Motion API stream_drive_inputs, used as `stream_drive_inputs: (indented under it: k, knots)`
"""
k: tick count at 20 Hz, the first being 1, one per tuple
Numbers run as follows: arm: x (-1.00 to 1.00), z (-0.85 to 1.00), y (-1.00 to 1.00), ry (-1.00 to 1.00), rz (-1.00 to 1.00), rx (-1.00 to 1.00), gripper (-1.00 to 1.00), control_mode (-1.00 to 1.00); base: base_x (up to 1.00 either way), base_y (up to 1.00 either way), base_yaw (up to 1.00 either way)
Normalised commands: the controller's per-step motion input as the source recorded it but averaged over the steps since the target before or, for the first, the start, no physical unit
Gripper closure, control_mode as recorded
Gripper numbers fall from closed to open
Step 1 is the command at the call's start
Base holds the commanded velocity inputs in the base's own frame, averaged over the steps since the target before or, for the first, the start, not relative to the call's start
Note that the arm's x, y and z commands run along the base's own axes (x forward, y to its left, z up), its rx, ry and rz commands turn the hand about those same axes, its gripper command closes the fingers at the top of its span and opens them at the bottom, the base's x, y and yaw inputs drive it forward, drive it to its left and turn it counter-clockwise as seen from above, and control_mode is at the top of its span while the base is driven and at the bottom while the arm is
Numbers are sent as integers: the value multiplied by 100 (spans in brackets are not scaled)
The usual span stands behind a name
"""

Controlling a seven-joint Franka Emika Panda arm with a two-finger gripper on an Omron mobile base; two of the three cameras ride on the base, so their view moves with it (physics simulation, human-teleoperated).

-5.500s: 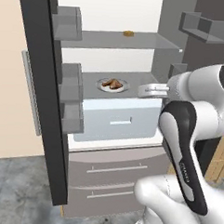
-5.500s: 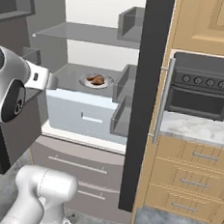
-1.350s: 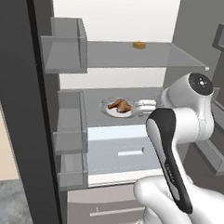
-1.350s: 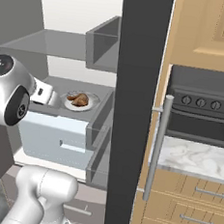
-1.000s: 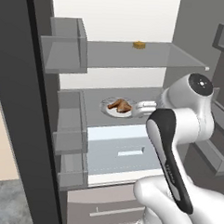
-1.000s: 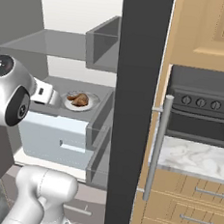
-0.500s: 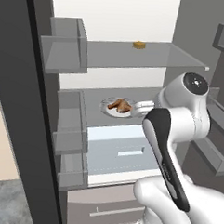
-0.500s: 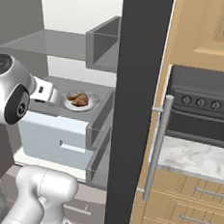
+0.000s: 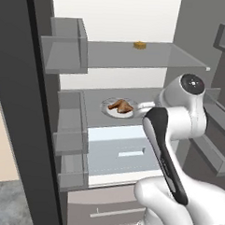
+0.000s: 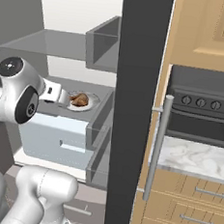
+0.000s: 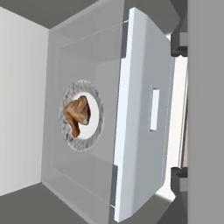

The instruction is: Retrieve the chicken drumstick from the fridge and place it on the saucepan with marinade on the stove.

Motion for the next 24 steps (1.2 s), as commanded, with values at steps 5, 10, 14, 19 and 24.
stream_drive_inputs:
  k: [5, 10, 14, 19, 24]
  knots:
    - [38, -29, -16, -2, 0, -4, -100, -100, 0, 0, 0]
    - [42, -14, -1, -2, 0, -1, -100, -100, 0, 0, 0]
    - [20, 0, 0, 0, 0, 0, -100, -100, 0, 0, 0]
    - [12, 0, 0, 1, 0, 0, -100, -100, 0, 0, 0]
    - [9, 0, 6, 4, -2, 0, -100, -100, 0, 0, 0]
